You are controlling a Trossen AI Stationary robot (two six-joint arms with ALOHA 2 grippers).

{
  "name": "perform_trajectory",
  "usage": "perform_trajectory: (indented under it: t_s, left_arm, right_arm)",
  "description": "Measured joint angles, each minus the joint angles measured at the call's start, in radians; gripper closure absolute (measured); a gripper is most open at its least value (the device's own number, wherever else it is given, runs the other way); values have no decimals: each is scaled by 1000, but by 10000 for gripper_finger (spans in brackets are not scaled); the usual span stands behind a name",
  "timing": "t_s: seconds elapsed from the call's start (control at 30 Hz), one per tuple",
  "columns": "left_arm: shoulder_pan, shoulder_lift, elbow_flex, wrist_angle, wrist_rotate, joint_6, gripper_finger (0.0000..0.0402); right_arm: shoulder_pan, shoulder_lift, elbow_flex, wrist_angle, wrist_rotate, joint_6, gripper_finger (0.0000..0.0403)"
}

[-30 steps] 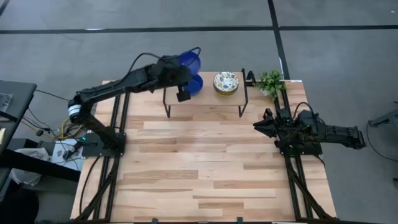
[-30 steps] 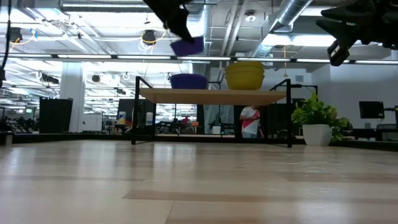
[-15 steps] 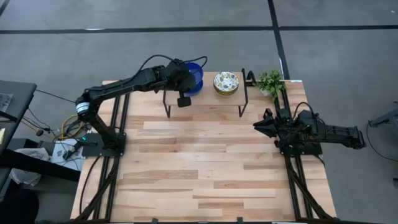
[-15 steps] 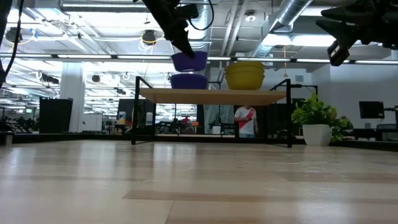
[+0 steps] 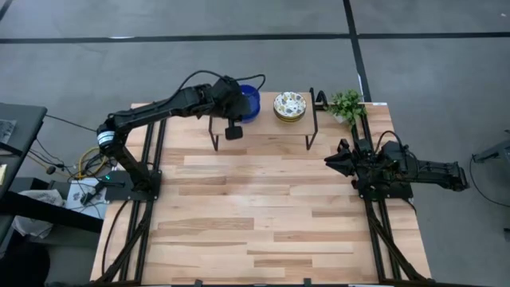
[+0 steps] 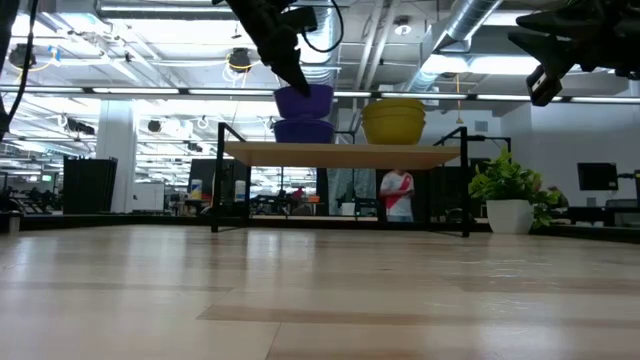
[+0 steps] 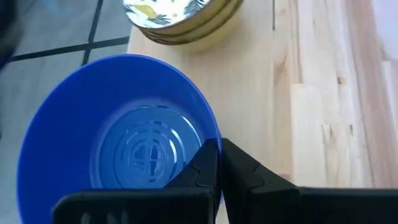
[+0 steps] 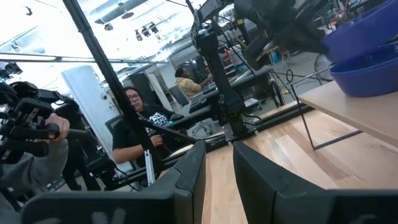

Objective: Pick & Place Mini bowls
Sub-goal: Stack the blue bowl on top of the blue bowl on the shelf

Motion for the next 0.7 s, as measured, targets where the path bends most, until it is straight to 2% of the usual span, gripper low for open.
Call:
perform_trajectory:
  t_s: [0.7]
  left_arm:
    - [26,36,-4,0,5,5,396]
  right_arm:
    - [0,0,0,0,-2,7,331]
